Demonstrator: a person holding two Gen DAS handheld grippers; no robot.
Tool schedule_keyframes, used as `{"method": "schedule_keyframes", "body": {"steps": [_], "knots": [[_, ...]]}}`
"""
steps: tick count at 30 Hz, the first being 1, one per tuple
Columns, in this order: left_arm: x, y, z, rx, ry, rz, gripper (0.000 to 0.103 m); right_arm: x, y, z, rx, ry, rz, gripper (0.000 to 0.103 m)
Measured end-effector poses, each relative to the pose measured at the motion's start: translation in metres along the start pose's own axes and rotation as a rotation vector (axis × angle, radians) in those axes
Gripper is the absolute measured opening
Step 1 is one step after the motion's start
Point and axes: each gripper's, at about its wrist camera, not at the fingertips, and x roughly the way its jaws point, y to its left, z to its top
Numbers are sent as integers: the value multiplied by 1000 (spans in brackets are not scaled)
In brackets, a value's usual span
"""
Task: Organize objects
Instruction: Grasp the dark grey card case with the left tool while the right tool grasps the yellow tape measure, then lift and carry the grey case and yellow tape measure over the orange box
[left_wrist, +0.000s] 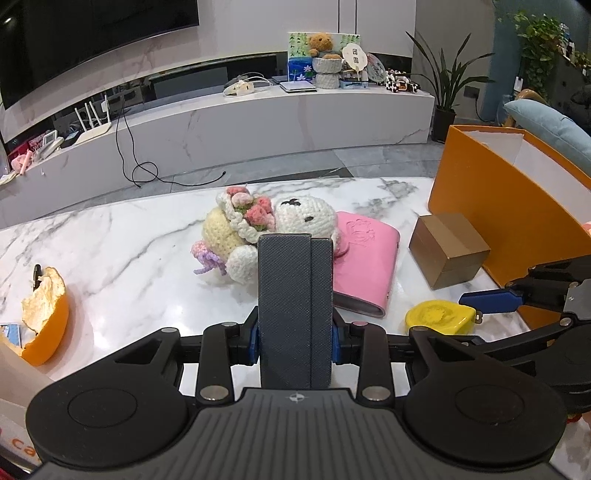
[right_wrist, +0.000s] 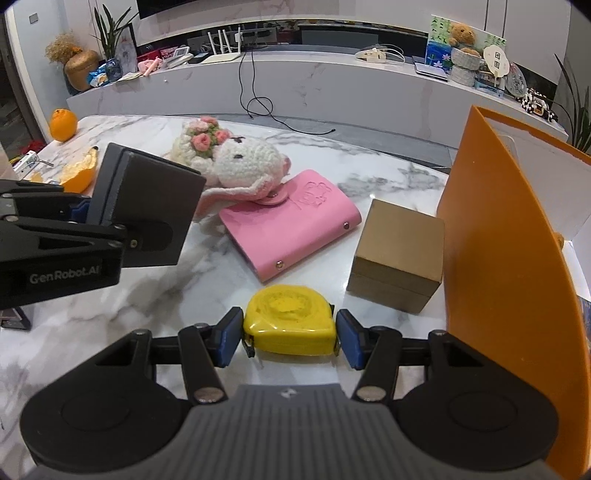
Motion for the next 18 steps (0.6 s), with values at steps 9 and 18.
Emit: {"method": "schedule_keyframes", "body": {"steps": [9, 18], "knots": [[-5, -4, -2, 3, 0, 16, 39, -13, 3, -1, -16, -6, 21, 57], [-4, -6, -4, 4, 3, 14, 39, 2, 9, -16, -60, 131, 25, 56]]}}
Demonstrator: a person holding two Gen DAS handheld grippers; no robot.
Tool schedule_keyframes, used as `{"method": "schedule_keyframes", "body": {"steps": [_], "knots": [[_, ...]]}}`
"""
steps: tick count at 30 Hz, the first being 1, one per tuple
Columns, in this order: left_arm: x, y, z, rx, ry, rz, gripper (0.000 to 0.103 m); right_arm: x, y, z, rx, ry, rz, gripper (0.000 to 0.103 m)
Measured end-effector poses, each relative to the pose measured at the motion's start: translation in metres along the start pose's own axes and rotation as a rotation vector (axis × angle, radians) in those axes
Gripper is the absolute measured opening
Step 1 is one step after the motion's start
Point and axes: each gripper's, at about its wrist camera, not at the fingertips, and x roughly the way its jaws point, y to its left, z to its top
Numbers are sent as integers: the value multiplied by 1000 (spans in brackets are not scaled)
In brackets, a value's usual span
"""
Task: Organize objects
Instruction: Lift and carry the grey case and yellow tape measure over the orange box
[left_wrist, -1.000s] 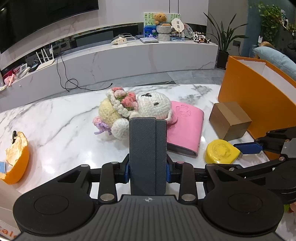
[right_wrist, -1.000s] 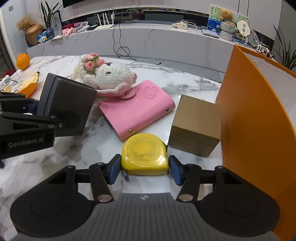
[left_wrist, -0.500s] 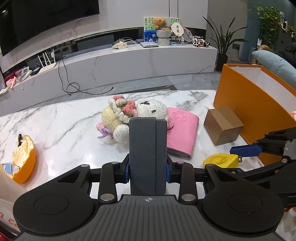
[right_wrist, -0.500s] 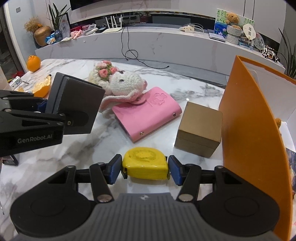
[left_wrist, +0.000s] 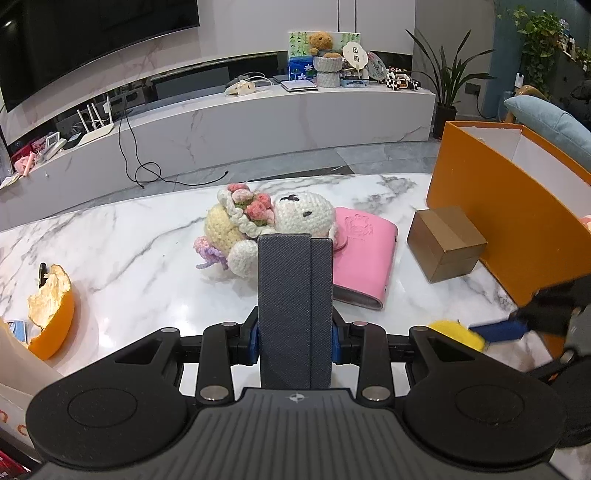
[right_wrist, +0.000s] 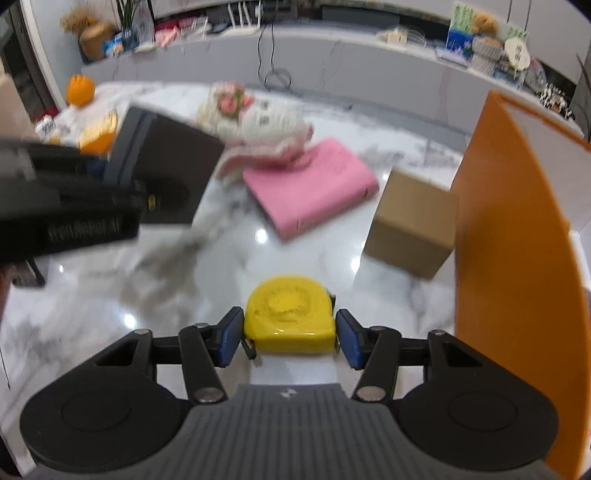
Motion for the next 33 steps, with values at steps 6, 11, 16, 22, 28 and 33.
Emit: {"method": "schedule_keyframes", "body": {"steps": [6, 11, 16, 22, 28, 33], "knots": [[-1, -4, 2, 8, -5, -14, 39, 5, 4, 1, -10, 16, -12, 69], [-1, -4, 1, 9, -2, -13, 39, 7, 10, 1, -61, -11, -38, 56], [-4, -4, 2, 4, -11, -13, 39, 5, 3, 2, -33, 11, -5, 56], [-13, -4, 1, -7, -38, -20, 39, -9, 3, 5, -29, -19, 7, 56], [-30, -7, 0, -19, -72, -26, 39, -32, 0, 14, -16, -75, 23, 56], [-48, -16, 4, -6, -101, -32, 39, -55, -9, 20, 6, -128, 29, 56]]}}
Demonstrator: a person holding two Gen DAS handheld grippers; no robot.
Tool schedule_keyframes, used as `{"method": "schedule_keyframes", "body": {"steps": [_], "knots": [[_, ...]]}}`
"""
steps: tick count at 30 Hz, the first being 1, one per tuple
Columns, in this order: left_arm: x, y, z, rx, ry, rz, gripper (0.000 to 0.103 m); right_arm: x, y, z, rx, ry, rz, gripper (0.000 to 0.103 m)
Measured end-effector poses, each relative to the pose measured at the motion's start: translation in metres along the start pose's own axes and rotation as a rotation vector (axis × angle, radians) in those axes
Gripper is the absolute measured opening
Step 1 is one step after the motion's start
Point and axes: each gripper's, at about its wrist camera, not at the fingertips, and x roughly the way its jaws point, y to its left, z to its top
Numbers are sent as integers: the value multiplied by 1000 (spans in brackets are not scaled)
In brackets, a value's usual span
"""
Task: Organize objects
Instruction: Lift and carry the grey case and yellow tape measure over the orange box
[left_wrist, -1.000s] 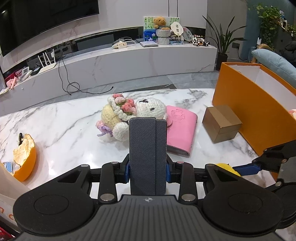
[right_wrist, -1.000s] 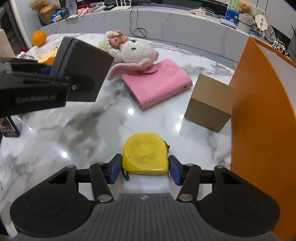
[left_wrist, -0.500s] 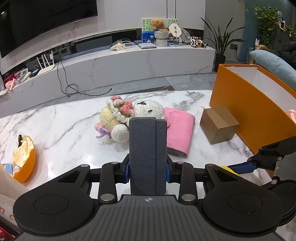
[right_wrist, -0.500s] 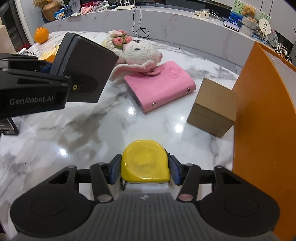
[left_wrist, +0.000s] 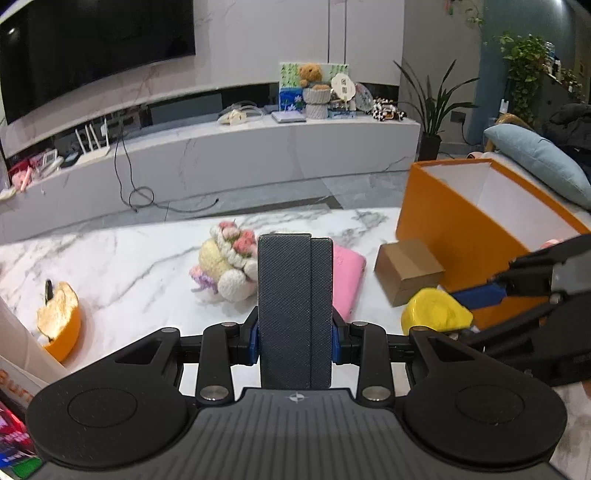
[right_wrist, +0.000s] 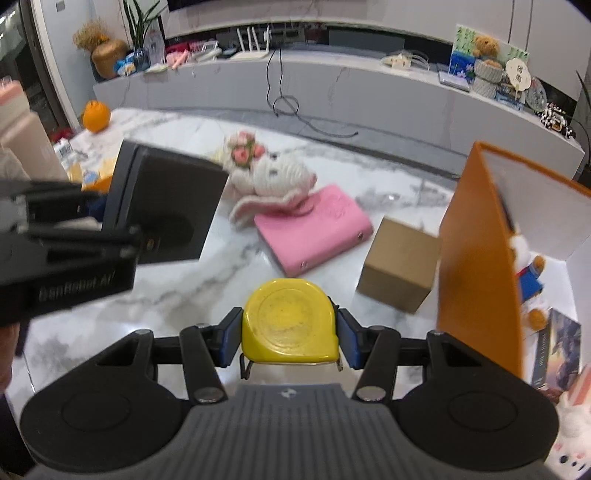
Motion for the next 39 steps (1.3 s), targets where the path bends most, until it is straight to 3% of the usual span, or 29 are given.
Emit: {"method": "schedule_keyframes", "body": {"steps": [8, 20, 29, 39], "knots": [[-23, -25, 24, 31, -56, 16, 39, -39, -22, 9, 48, -86, 7, 56], [-31, -99, 52, 129, -92, -41, 39, -105, -81, 10, 160, -222, -24, 56], [-23, -161, 64, 178, -118, -120, 39, -135, -152, -14, 298, -255, -119, 56], [-3, -216, 73, 200, -98, -218, 39, -147, -199, -42, 398, -256, -176, 56]]}}
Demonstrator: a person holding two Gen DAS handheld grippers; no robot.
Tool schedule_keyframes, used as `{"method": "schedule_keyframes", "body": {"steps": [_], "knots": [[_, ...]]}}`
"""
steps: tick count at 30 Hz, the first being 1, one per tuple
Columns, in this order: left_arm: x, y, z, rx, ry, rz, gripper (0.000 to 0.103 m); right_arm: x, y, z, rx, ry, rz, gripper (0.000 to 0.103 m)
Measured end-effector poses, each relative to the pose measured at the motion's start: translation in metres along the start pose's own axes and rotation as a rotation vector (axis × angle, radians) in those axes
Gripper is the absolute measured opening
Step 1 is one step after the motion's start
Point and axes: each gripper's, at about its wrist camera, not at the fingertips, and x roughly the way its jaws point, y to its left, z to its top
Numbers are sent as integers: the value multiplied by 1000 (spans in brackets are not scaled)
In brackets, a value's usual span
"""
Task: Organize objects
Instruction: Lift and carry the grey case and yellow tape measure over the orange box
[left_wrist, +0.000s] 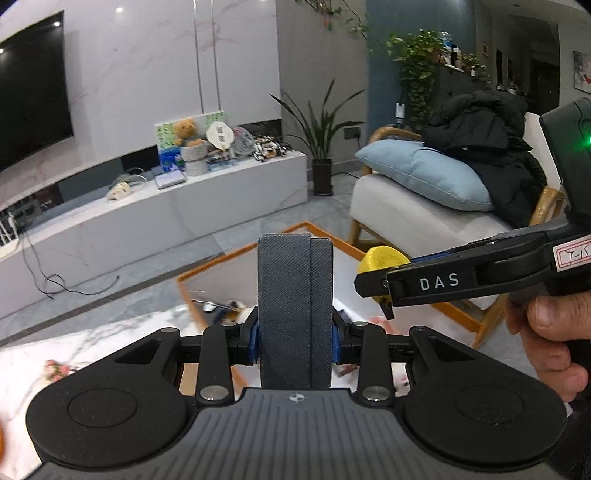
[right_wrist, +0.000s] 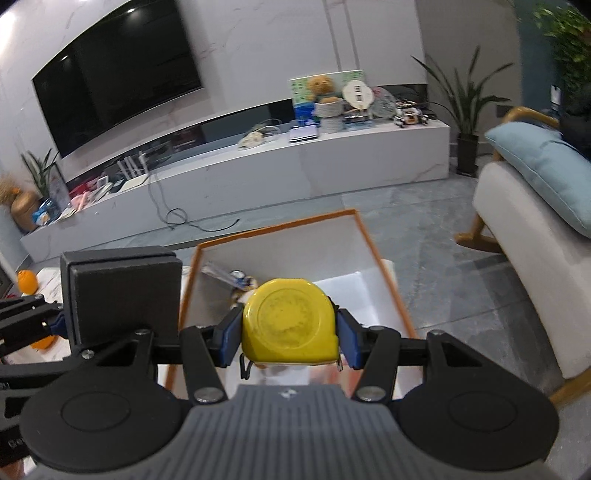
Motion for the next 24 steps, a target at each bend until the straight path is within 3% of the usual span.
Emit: {"method": "schedule_keyframes", "body": {"steps": [3, 10, 18, 24], "knots": [[9, -6, -1, -6, 28, -14, 39, 1, -12, 2, 20, -3, -8, 56], [41, -20, -6, 33, 172, -21, 39, 8, -20, 9, 33, 3, -12, 56], [70, -42, -17, 178, 278, 120, 39, 33, -16, 7, 22, 56, -15, 56], [92, -58, -29, 301, 352, 152, 39, 55, -19, 6, 25, 107, 6, 56]]}}
